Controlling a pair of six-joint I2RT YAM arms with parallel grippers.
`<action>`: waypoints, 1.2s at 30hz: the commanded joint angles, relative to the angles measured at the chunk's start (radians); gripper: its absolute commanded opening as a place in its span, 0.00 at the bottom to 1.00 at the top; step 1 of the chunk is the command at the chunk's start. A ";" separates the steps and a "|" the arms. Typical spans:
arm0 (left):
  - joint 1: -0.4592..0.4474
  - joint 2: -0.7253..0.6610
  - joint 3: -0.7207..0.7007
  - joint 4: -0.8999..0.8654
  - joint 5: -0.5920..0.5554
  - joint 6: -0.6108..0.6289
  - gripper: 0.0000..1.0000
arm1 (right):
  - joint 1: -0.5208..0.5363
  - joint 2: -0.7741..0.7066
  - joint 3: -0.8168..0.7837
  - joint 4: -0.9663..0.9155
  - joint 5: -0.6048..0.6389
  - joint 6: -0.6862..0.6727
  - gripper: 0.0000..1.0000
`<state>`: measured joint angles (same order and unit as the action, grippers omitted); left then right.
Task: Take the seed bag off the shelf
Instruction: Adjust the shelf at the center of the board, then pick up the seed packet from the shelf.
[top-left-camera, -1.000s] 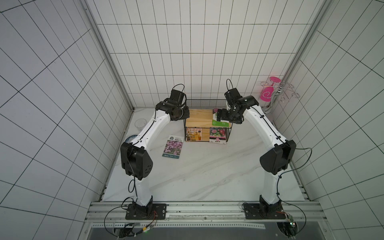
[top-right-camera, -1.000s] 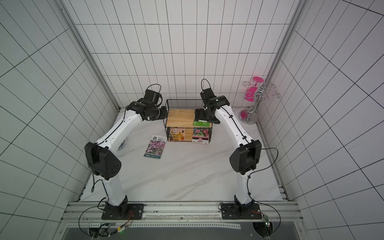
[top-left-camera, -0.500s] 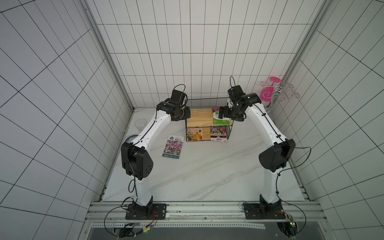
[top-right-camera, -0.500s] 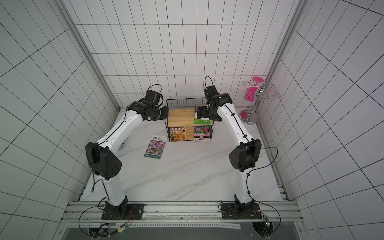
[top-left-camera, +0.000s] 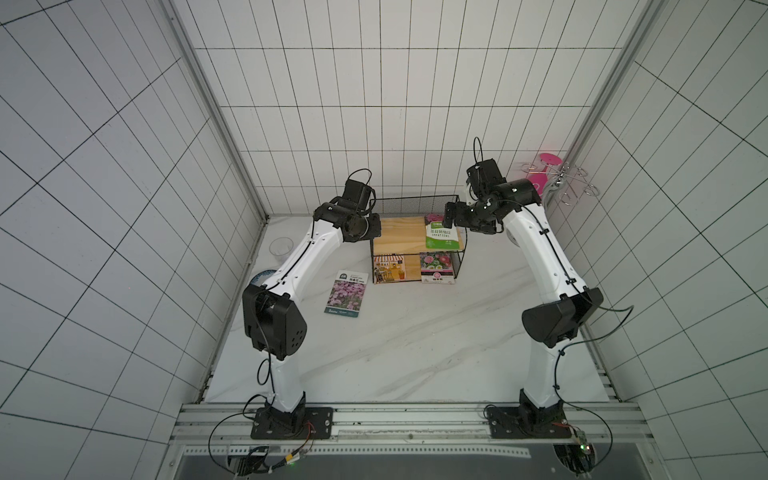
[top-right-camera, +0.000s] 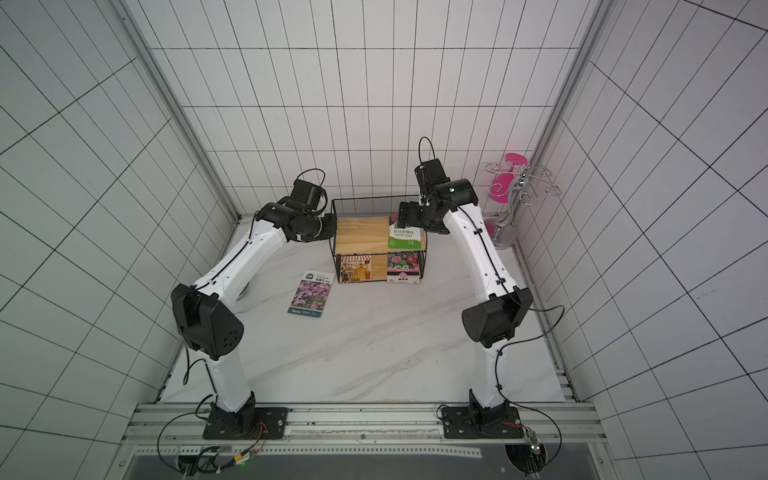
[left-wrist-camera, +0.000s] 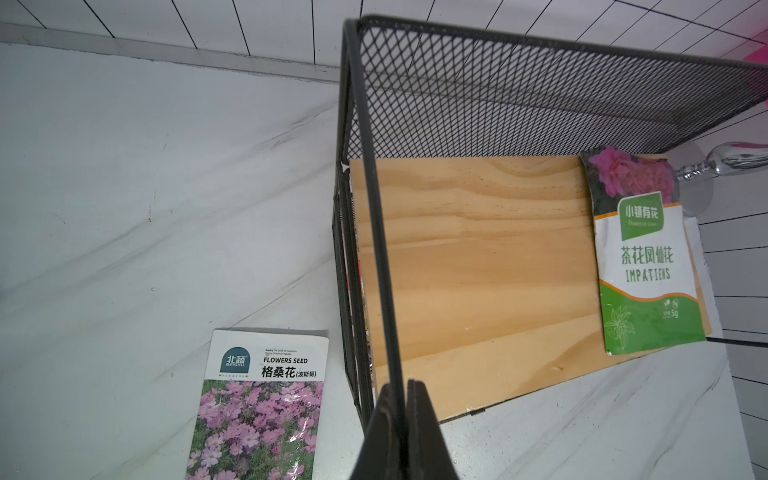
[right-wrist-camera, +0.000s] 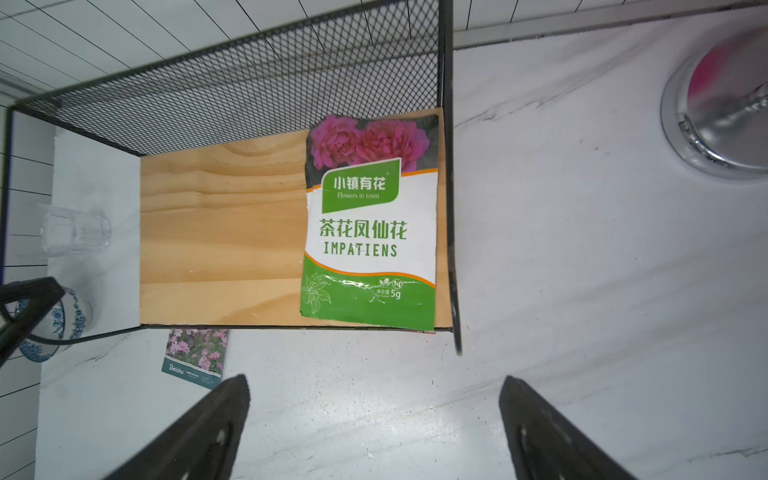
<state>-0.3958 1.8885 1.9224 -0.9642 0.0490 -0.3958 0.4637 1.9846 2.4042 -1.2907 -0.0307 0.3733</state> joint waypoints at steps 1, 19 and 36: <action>0.009 0.032 0.004 -0.066 -0.034 -0.022 0.00 | 0.029 0.036 0.104 -0.077 0.045 -0.033 0.99; 0.009 0.040 -0.003 -0.064 -0.029 -0.033 0.00 | 0.086 0.178 0.121 -0.017 0.040 -0.100 0.99; 0.010 0.049 -0.016 -0.064 -0.030 -0.025 0.00 | 0.075 0.300 0.110 0.059 0.176 -0.094 0.99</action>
<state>-0.3962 1.8915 1.9224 -0.9619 0.0490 -0.3969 0.5434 2.2539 2.5061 -1.2453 0.1165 0.2810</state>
